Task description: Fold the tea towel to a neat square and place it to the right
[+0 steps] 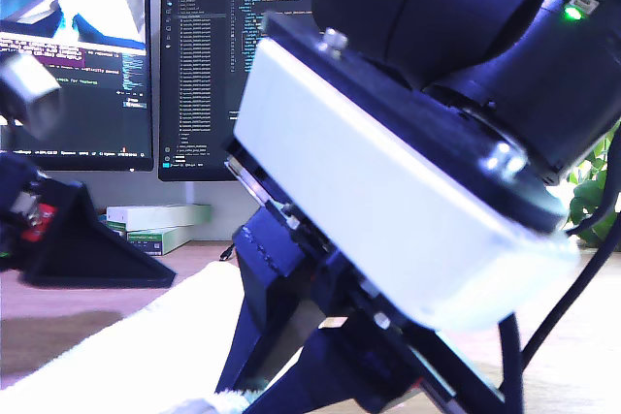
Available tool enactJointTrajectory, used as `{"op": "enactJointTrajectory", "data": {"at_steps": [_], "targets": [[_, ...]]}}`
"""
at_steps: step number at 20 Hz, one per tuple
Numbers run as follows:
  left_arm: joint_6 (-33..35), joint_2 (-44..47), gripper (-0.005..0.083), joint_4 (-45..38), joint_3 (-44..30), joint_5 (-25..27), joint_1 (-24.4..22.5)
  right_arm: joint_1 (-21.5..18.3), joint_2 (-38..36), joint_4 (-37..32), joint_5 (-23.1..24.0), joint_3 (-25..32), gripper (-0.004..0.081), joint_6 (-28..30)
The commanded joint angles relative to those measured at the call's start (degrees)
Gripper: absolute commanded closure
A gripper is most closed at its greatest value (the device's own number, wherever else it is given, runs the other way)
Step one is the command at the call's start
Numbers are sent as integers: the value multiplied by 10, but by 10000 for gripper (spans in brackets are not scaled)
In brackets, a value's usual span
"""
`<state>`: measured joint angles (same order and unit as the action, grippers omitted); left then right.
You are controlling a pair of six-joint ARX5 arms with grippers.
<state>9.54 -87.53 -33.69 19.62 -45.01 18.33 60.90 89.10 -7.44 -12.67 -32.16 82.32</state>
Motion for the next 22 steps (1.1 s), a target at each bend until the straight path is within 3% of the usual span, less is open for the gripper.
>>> {"op": "enactJointTrajectory", "data": {"at_steps": [1,5,9,13,19,22], "targets": [[10,-26,793,-5,34,-20,-6,10,23,17,-5,18,781,-13],[11,-106,793,37,111,-66,-5,10,23,16,-5,18,781,-16],[56,-149,793,118,160,-69,-7,10,23,17,-5,18,781,-16],[101,-152,793,150,160,-3,-6,9,23,11,-5,18,781,-36],[117,-160,793,208,160,56,3,10,16,-28,-5,17,781,-145],[121,-160,793,220,160,89,24,9,-4,-35,-2,17,781,-169]]}}
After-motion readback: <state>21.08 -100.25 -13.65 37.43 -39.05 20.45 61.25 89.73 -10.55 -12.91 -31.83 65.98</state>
